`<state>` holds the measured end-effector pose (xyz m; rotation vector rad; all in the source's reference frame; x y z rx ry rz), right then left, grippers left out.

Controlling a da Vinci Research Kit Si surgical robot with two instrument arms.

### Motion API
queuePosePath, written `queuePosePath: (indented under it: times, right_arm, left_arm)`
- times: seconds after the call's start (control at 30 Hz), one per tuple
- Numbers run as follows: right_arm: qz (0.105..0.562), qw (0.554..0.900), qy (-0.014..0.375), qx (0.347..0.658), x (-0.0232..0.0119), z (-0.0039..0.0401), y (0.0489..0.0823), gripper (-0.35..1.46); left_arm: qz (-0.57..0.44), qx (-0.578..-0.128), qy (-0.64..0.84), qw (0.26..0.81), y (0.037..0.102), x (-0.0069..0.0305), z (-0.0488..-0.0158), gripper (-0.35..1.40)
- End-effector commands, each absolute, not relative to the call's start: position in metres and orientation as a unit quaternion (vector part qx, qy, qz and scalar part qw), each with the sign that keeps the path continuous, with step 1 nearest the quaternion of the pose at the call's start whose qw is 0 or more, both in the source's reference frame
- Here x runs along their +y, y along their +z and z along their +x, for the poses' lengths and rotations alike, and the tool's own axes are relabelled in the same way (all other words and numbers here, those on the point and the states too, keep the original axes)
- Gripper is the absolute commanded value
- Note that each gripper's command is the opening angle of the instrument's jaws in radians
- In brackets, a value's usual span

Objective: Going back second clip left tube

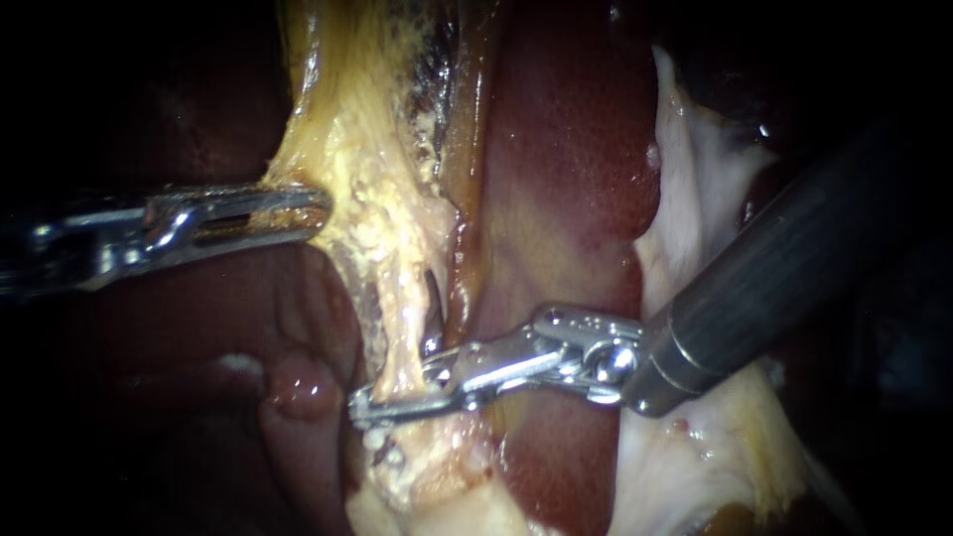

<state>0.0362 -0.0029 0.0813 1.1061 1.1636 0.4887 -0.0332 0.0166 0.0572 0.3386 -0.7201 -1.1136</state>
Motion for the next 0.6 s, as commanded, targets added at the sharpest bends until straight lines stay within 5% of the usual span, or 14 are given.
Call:
queuePosePath:
  times: [0.03, 0.33, 0.43, 0.6]
  right_arm:
    - [0.492, 0.669, 0.218, 0.513, -0.0029, 0.0362, 0.0811, -0.35]
    - [0.491, 0.671, 0.222, 0.509, -0.0032, 0.0362, 0.0803, -0.31]
    - [0.473, 0.676, 0.232, 0.515, -0.0031, 0.0363, 0.0801, 0.34]
    - [0.439, 0.688, 0.21, 0.538, -0.0026, 0.036, 0.0799, 0.54]
  left_arm:
    - [0.156, -0.333, -0.514, 0.775, 0.0572, 0.0166, -0.0332, -0.35]
    - [0.156, -0.333, -0.514, 0.775, 0.0571, 0.0165, -0.0332, -0.35]
    - [0.156, -0.333, -0.514, 0.775, 0.057, 0.0165, -0.0331, -0.35]
    - [0.157, -0.333, -0.514, 0.775, 0.057, 0.0165, -0.033, -0.35]
